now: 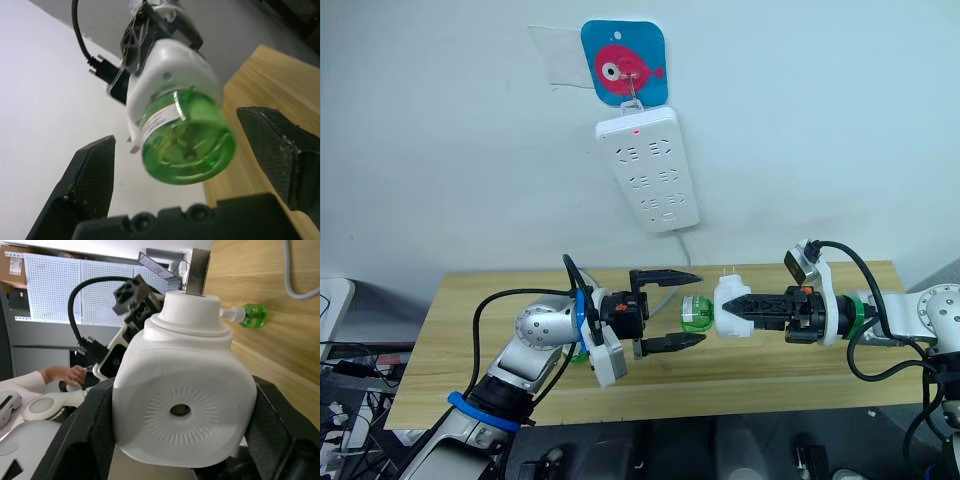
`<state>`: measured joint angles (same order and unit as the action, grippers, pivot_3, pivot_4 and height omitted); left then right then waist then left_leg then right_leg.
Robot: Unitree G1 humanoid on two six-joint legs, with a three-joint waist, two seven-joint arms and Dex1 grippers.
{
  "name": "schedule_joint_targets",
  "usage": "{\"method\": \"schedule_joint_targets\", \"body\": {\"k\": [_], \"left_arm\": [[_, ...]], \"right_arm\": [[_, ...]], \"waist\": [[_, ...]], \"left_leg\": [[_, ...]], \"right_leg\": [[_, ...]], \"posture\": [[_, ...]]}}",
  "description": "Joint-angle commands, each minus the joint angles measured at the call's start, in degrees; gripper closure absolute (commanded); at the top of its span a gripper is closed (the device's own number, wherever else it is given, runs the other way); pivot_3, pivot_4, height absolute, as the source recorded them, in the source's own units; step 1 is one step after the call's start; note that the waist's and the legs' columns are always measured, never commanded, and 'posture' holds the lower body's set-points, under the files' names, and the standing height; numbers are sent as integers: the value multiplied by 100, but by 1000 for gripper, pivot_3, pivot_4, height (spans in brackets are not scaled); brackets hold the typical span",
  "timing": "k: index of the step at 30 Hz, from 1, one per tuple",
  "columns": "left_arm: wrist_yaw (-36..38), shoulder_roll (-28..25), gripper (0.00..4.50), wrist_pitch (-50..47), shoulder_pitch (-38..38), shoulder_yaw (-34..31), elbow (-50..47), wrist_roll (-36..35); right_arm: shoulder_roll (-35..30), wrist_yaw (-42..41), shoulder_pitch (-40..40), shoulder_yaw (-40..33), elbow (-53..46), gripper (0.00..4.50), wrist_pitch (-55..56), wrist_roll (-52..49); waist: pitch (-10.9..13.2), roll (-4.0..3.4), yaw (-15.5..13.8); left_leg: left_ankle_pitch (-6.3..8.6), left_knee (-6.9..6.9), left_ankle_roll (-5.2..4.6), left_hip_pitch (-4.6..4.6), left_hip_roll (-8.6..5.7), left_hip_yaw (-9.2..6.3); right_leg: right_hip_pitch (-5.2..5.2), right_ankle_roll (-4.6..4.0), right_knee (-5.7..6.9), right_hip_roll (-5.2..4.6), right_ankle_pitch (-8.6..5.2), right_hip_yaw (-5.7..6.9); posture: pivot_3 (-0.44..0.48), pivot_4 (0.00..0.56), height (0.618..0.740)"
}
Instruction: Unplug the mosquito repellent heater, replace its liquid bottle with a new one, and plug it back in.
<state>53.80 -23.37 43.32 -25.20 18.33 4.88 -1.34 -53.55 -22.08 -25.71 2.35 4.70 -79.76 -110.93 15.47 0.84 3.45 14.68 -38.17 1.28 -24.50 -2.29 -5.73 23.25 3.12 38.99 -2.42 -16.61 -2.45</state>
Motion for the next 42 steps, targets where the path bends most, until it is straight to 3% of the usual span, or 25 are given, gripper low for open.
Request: {"method": "schedule_joint_targets", "body": {"k": [1, 7, 11, 12, 15, 17, 19, 23, 26, 30, 35, 41, 42], "left_arm": [[-33, -1, 449, 130, -15, 136, -64, -51], [-26, -40, 2204, 78, 2, 216, -60, -123], [-17, -36, 2234, -133, 1, 187, -79, -252], [104, -35, 2234, -513, 47, 209, -189, -581], [507, -217, 2234, -3016, 283, 294, -1082, -2475], [385, -528, 2234, -5135, 173, 200, -1673, -3831], [226, -712, 2234, -6474, 26, 43, -2029, -4734], [-713, -915, 2234, -9172, -359, -414, -1763, -6900], [-1707, -820, 2234, -10552, -566, -686, -884, -8380], [-2651, -614, 2234, -11332, -751, -865, 80, -9361], [-3185, -485, 2234, -11782, -796, -941, 273, -10040], [-3556, -426, 2234, -11819, -698, -1054, 212, -10137], [-3583, -425, 1884, -11824, -691, -1079, 203, -10147]], "right_arm": [[12, -86, -24, -82, -176, 1456, -15, -207], [18, -82, -13, -91, -182, 1456, -11, -207], [7, -83, -20, -88, -175, 1456, -18, -207], [-6, -80, -27, -82, -177, 1456, -23, -207], [-101, -99, -46, -57, -184, 1456, -75, -207], [-204, -146, -62, -42, -218, 1456, -165, -131], [-261, -252, -69, -56, -239, 1456, -257, 10], [-277, -594, -138, -35, -260, 1456, -421, 306], [-238, -833, -173, -44, -303, 1456, -497, 562], [-169, -1053, -205, -43, -329, 1456, -545, 930], [-114, -1171, -180, -82, -309, 1456, -560, 1138], [-138, -1299, -157, -138, -314, 1456, -575, 1204], [-139, -1302, -156, -143, -304, 1456, -574, 1191]], "waist": [[0, 0, 8], [0, 0, 9], [1, 1, 10], [1, 1, 10], [1, 0, 36], [3, 0, 73], [4, -1, 105], [6, 1, 157], [6, 1, 162], [8, 4, 157], [9, 5, 150], [9, 5, 143], [8, 5, 143]], "left_leg": [[0, 1, 0, 0, 1, 0], [0, 0, 0, 0, 1, -2], [0, 0, 0, 0, 1, -3], [0, 0, 0, 0, 1, -3], [0, 0, 0, 0, 1, -4], [0, 1, 0, -2, 2, -18], [-1, -3, 0, -10, 3, -42], [-1, -3, 0, -9, 2, -37], [-1, -3, 0, -7, 4, -39], [-1, -6, 0, -6, 3, -34], [-1, -9, 0, -6, 0, -32], [-1, -10, 1, -6, 1, -29], [-1, -10, 1, -6, 1, -29]], "right_leg": [[0, 0, 0, 0, 0, 0], [0, 0, 0, 1, 0, 1], [0, 0, 0, 1, 0, 1], [0, 0, 0, 1, 0, 1], [0, 0, 0, 1, 0, 0], [0, -1, 0, 0, 0, 0], [0, -1, 0, 2, -1, 3], [-2, -1, 0, 16, -1, 16], [0, -1, 2, 23, -2, 18], [1, -1, 4, 28, -3, 16], [1, -1, 5, 25, -3, 13], [1, -1, 4, 18, -3, 9], [1, -1, 4, 18, -3, 9]], "posture": [[-128, 282, 740], [-128, 282, 740], [-133, 288, 740], [-133, 288, 740], [-132, 287, 740], [-136, 290, 740], [-130, 290, 740], [-124, 289, 740], [-115, 290, 740], [-116, 294, 740], [-116, 294, 740], [-124, 293, 740], [-122, 290, 740]]}}
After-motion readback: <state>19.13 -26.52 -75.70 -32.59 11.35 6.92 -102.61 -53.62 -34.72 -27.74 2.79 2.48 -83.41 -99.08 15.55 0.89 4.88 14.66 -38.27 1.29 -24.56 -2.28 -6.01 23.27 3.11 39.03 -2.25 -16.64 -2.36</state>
